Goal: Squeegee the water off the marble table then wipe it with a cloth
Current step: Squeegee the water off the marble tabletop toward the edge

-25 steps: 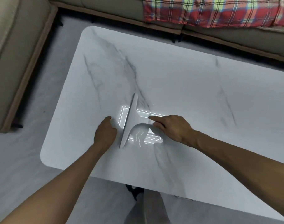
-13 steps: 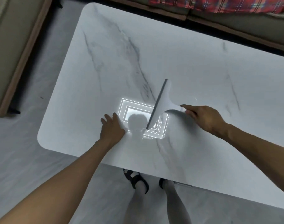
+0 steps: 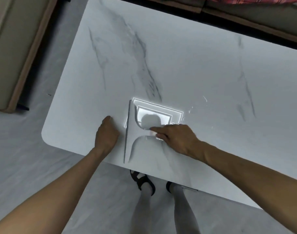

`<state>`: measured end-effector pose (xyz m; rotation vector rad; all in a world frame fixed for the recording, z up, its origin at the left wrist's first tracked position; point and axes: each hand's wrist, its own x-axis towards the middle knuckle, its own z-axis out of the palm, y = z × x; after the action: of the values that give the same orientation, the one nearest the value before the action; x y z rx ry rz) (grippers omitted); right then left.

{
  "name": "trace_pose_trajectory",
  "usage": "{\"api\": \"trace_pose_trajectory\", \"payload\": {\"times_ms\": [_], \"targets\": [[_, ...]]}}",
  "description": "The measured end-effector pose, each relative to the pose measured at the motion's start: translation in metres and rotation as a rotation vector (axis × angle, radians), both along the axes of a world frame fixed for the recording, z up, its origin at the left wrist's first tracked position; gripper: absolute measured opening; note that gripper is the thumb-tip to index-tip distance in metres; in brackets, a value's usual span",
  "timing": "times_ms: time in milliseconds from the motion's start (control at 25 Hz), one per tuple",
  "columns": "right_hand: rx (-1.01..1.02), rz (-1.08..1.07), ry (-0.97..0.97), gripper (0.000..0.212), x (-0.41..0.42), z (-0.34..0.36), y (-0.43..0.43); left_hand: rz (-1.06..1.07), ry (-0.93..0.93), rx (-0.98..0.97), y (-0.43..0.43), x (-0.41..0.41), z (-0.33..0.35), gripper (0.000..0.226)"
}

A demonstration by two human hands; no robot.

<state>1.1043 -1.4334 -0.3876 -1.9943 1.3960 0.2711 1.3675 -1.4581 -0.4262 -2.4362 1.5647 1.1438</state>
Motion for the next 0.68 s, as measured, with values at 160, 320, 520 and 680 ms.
{"api": "trace_pose_trajectory", "payload": {"times_ms": [160, 320, 520, 680], "targets": [[0.059, 0.115, -0.006, 0.039, 0.040, -0.022, 0.019, -0.096, 0.017, 0.024, 0.030, 0.002, -0.006, 0.029], [-0.006, -0.003, 0.079, 0.040, -0.052, -0.017, 0.041, -0.253, -0.024, 0.107, 0.038, -0.014, -0.010, 0.033], [-0.075, -0.198, 0.341, 0.045, -0.154, 0.024, 0.070, -0.149, -0.014, 0.066, 0.030, -0.012, -0.003, 0.039], [-0.134, -0.063, 0.231, 0.048, -0.093, 0.031, 0.058, 0.151, 0.070, -0.004, 0.033, 0.015, 0.005, 0.047]]}}
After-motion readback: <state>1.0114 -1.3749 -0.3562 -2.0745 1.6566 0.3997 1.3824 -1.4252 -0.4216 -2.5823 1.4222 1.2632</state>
